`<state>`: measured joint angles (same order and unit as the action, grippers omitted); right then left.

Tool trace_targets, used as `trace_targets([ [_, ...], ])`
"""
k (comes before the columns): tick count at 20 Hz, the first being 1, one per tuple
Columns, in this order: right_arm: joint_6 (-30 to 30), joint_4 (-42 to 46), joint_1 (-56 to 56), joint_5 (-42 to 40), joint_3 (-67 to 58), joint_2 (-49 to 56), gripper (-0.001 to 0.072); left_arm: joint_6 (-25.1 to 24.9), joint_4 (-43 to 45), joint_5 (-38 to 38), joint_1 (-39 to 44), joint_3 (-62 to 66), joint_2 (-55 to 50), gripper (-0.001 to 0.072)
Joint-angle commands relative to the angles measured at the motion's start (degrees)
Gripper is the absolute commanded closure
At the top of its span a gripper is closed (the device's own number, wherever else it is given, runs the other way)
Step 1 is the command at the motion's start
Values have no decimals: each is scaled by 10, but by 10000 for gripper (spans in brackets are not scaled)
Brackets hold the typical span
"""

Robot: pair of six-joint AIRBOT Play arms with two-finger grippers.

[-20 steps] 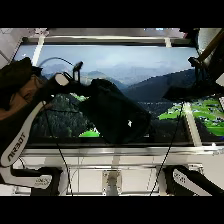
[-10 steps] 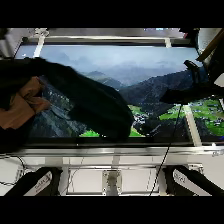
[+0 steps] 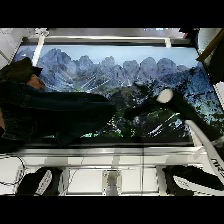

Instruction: Fold the clothes and pants, and hang the long-sleeved shirts on hangers.

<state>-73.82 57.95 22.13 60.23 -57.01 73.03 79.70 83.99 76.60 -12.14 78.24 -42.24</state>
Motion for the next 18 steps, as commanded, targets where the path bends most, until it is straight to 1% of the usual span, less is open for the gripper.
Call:
trace_targets([
  [1, -2, -49, 113, -165, 15, 57, 46, 0, 14, 10, -3, 0, -25, 661],
  [2, -2, -90, 126, -200, 15, 78, 46, 0, 14, 10, -3, 0, -36, 660],
  [4, 0, -169, 136, -225, 3, 121, 44, 0, 14, 10, -3, 0, -56, 660],
  [7, 0, -177, 136, -221, -34, 174, 42, 0, 15, 10, -3, 0, -79, 660],
  [10, -1, -193, 136, -215, -60, 202, 45, -5, 24, 5, -3, 0, -92, 660],
  [11, 0, -195, 136, -214, -68, 206, 79, -5, 29, 2, -3, 0, -96, 660],
  [12, 0, -194, 136, -214, -77, 209, 214, -5, 32, -3, -3, 0, -100, 660],
  [13, 0, -191, 136, -216, -84, 209, 331, -5, 32, -10, -3, 0, -104, 661],
  [14, 0, -183, 134, -217, -93, 209, 534, -5, 32, -16, -3, 0, -108, 661],
  [15, 0, -168, 129, -204, -104, 208, 674, -5, 39, -23, -3, 0, -112, 660],
  [16, 0, -142, 118, -168, -118, 203, 681, -4, 57, -30, -3, 0, -113, 660],
  [18, 0, -57, 81, -34, -156, 174, 681, -4, 96, -34, -5, 1, -110, 660],
])
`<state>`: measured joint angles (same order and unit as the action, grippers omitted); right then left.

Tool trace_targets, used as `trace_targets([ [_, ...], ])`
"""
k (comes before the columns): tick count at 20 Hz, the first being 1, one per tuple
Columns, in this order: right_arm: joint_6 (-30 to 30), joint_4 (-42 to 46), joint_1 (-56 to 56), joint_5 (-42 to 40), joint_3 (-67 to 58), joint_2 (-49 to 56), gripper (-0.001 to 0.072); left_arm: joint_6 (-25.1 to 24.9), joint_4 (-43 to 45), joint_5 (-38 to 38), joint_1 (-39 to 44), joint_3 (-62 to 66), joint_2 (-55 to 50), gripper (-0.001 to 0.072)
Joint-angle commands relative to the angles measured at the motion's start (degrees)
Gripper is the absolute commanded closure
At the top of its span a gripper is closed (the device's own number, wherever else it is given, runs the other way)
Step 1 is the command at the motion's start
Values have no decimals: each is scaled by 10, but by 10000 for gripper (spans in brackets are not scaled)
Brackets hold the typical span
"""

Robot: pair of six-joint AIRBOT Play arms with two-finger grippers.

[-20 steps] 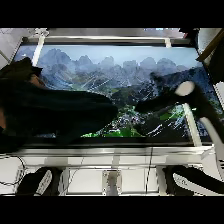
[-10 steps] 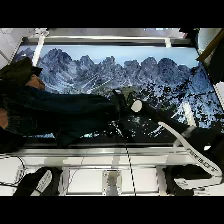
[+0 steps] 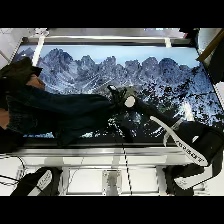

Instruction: Fold the clothes and pants, and hang the long-sleeved shirts on hangers.

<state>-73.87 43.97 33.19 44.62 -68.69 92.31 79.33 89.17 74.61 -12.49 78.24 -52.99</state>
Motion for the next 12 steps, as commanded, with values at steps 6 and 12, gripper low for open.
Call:
trace_targets([
  [6, -12, 266, -173, 383, -212, -236, 682, 26, 53, -13, -23, 1, 46, 660],
  [12, -11, 251, -214, 378, -374, -285, 684, 45, 34, 19, -23, 0, 80, 661],
])
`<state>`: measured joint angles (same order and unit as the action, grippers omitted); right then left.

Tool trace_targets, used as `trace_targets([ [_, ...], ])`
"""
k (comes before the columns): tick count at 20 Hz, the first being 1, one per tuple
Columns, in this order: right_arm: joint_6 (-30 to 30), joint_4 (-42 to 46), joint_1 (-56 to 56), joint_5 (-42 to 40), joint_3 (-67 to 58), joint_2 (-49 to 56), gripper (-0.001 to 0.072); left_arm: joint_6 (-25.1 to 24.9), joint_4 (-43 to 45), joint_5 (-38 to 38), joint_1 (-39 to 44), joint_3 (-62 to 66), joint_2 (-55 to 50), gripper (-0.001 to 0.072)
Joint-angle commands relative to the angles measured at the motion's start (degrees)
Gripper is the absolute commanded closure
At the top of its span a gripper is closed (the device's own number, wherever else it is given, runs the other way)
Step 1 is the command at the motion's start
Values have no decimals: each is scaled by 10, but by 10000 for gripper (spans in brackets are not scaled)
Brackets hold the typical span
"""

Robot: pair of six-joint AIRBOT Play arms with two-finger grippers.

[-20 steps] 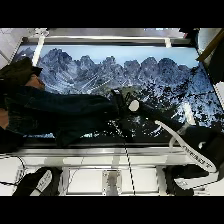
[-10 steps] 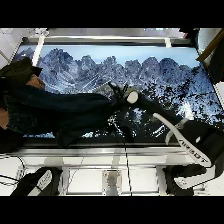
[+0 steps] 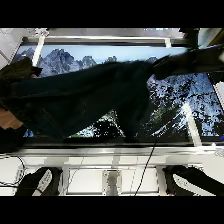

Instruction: Fold the clothes and pants, and hang the long-sleeved shirts on hangers.

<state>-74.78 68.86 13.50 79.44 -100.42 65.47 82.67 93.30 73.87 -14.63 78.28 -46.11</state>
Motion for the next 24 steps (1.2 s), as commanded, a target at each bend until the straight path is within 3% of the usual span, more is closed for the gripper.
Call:
trace_targets([
  [1, -2, -20, -17, 65, -54, -2, 683, 11, 2, 47, -1, 0, 8, 661],
  [3, -4, -71, -7, 129, -18, 38, 681, 9, 39, 88, -2, -4, -3, 661],
  [7, 6, -90, 83, 82, 137, 100, 681, 9, 89, 92, -2, -62, -23, 661],
  [8, 10, -90, 111, 59, 179, 116, 616, 9, 89, 82, -2, -78, -32, 661],
  [10, 16, -84, 151, 31, 229, 147, 231, 9, 89, 46, -2, -101, -62, 660],
  [11, 23, -78, 158, 32, 233, 158, 210, 10, 89, 33, -2, -104, -82, 661],
  [15, 25, 66, 108, 52, 183, 125, 218, 10, 89, 6, -2, -103, -134, 660],
  [18, 23, 157, -26, 12, 157, 70, 218, 10, 91, -32, -2, -104, -145, 660],
  [21, -20, 95, -203, -41, 189, 76, 218, 28, 92, -82, -2, -103, -145, 660],
  [24, -21, -78, -329, -116, 254, 119, 217, 70, 96, -134, -2, -104, -145, 660],
])
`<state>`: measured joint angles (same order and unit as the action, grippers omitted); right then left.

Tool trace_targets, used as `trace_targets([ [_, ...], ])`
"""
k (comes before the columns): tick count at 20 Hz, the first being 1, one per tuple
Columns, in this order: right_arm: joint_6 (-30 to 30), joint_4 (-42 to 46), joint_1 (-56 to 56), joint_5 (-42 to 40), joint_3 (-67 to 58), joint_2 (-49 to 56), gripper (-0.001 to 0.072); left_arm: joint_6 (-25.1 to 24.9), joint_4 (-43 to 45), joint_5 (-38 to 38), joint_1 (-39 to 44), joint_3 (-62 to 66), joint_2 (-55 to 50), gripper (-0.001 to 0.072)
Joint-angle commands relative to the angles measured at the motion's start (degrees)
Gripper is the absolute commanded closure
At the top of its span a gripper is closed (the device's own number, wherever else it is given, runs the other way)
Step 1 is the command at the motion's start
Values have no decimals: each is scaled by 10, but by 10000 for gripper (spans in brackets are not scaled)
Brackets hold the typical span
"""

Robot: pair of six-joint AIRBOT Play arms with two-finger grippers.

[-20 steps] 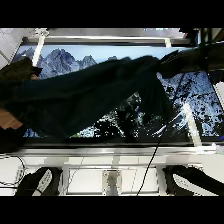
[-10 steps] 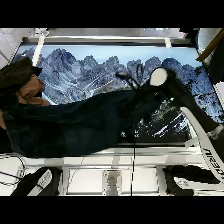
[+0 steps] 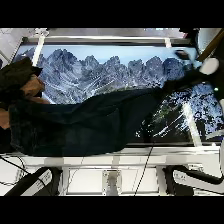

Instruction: Fold the clothes and pants, and hang the long-sleeved shirts on hangers.

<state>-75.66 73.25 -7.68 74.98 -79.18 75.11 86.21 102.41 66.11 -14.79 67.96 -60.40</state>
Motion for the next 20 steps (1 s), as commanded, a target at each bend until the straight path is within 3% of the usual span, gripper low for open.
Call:
trace_targets([
  [1, -4, -150, -136, -94, 53, 44, 217, 48, 10, -69, 0, 0, -2, 661],
  [6, 19, -150, -140, -172, 53, 151, 217, 56, 22, -76, -15, 0, -3, 660],
  [10, 40, -158, -136, -176, 53, 212, 218, 62, 22, -76, -23, 0, -3, 661],
  [14, 95, -245, -111, -223, 53, 249, 223, 88, 22, -76, -23, 0, -14, 660],
  [15, 100, -256, -101, -240, 53, 253, 277, 88, 21, -76, -23, 0, -20, 660],
  [16, 110, -264, -92, -250, 53, 253, 395, 89, 21, -76, -23, 0, -27, 660],
  [17, 113, -267, -85, -254, 49, 253, 583, 93, 21, -76, -23, 0, -35, 660],
  [18, 113, -268, -81, -252, 40, 253, 676, 109, 21, -77, -23, 0, -42, 660],
  [20, 113, -267, -83, -210, 5, 245, 681, 157, 22, -103, -26, 1, -45, 661],
])
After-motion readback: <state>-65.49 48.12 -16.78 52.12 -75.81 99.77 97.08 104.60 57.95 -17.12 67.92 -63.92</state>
